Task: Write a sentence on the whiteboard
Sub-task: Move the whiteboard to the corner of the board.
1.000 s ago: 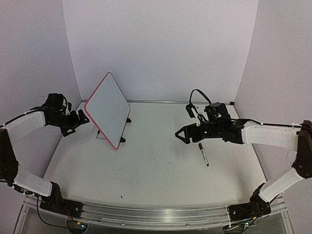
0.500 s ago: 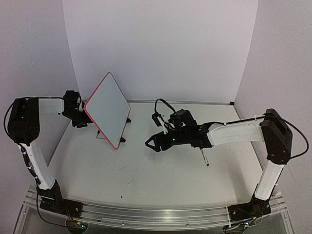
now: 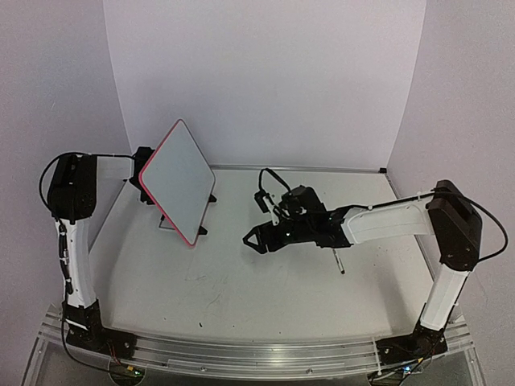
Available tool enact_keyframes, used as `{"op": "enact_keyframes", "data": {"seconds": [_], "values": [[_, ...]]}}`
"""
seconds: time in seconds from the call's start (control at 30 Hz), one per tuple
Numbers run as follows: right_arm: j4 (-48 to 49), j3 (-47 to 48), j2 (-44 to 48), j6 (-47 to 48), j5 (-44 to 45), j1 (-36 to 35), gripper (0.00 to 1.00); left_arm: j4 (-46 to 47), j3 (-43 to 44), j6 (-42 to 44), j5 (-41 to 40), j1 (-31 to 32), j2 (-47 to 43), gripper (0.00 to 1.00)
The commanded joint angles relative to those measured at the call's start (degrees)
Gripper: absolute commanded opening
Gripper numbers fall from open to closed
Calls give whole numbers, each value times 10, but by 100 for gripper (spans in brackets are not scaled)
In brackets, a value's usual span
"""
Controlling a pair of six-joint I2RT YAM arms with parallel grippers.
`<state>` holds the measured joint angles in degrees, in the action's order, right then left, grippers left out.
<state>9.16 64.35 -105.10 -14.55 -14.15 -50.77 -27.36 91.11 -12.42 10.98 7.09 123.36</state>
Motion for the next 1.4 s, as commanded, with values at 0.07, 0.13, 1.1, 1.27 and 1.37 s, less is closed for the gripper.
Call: {"op": "enact_keyframes", "data": {"seconds": [0.07, 0.13, 1.1, 1.27, 1.37], "values": [[12, -14, 29, -16, 19, -10, 72, -31, 64, 12, -68, 27, 43, 43], [12, -20, 36, -18, 22, -11, 71, -30, 68, 6, -70, 27, 51, 43], [-36, -39, 71, -5, 73, -29, 69, 12, 33, 99, 21, 48, 63, 0], [-37, -41, 73, 0, 78, -35, 69, 17, 21, 138, 83, 69, 53, 0], [-38, -44, 72, 6, 85, -39, 69, 17, 15, 160, 116, 86, 48, 0]]}}
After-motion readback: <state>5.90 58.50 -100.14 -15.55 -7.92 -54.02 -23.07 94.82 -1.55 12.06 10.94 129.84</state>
